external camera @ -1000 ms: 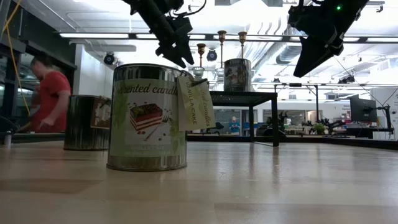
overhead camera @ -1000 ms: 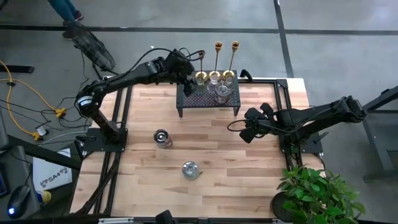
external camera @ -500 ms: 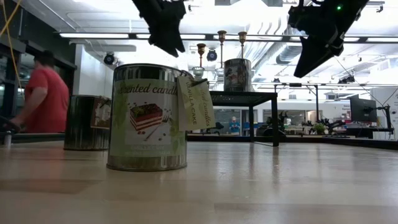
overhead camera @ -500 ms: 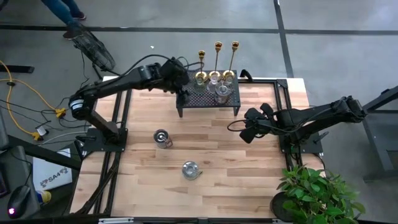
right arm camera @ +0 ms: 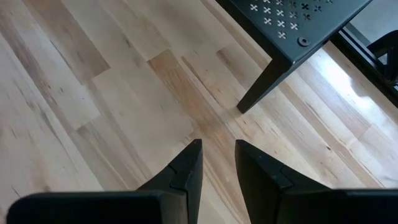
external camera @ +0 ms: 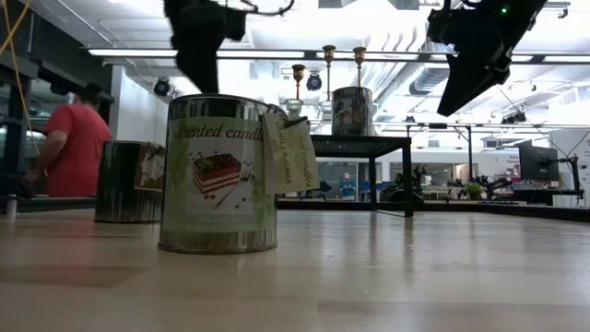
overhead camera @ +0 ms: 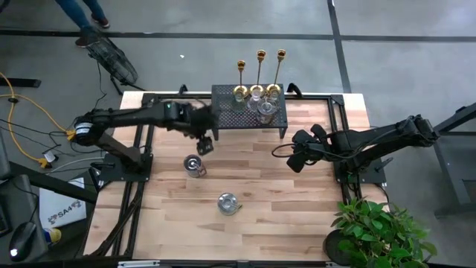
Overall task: Pick & Place candle stick holders
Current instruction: Put the top silver scented candle on the shelf aligned with the silver scented candle
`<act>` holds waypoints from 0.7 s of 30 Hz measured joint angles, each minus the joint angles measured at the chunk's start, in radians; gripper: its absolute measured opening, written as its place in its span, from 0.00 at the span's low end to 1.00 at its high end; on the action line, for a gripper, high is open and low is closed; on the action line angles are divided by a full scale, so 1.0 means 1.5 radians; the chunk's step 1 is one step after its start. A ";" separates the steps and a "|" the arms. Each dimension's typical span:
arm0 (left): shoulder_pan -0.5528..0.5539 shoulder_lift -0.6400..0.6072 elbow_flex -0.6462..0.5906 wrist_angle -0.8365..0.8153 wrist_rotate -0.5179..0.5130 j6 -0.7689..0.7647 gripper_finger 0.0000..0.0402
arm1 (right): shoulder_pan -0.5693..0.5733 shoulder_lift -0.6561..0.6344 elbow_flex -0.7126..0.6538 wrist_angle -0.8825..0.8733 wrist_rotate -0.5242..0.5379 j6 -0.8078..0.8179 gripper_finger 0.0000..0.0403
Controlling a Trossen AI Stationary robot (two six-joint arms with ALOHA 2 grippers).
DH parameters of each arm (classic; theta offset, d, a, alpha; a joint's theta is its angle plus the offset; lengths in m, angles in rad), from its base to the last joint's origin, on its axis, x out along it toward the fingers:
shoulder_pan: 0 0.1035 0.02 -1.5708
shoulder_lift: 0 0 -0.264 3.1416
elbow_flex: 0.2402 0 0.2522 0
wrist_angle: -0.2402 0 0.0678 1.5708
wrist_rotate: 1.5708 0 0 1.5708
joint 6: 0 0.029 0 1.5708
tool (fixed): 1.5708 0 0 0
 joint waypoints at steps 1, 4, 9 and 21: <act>-0.008 -0.004 -0.019 0.000 -0.004 -0.020 0.65 | 0.000 0.000 0.000 0.000 0.000 0.000 0.22; -0.032 -0.016 -0.070 0.001 -0.034 -0.097 0.65 | 0.000 0.000 0.000 0.000 -0.002 0.000 0.22; -0.065 -0.032 -0.137 0.000 -0.062 -0.214 0.65 | 0.000 0.000 0.000 0.001 -0.002 0.000 0.22; -0.113 -0.036 -0.232 -0.018 -0.055 -0.360 0.65 | 0.000 0.000 0.000 0.003 -0.002 0.000 0.22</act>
